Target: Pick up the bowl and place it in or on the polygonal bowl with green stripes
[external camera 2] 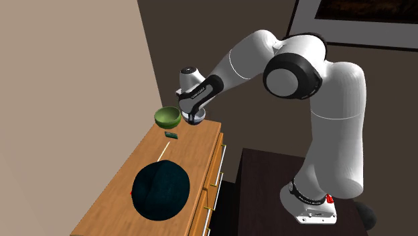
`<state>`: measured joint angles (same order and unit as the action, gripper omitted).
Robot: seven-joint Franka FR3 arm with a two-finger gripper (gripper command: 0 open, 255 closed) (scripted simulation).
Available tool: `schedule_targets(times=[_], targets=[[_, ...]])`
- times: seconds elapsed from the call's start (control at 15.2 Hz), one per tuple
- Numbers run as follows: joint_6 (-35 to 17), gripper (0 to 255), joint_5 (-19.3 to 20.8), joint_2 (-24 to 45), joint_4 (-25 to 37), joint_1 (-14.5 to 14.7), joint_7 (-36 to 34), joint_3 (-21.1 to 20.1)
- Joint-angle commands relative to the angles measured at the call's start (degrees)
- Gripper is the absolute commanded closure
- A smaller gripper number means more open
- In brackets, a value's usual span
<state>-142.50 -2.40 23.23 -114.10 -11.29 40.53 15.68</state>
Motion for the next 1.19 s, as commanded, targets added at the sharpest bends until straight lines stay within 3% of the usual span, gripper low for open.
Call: schedule_targets(times=[0.0, 1.12], targets=[[1.2, 255, 0.4, -1.3, 0.0, 0.2, -0.1, 0.3], [11.9, 255, 2.8, -8.6, 3.6, 1.2, -1.0, 1.4]])
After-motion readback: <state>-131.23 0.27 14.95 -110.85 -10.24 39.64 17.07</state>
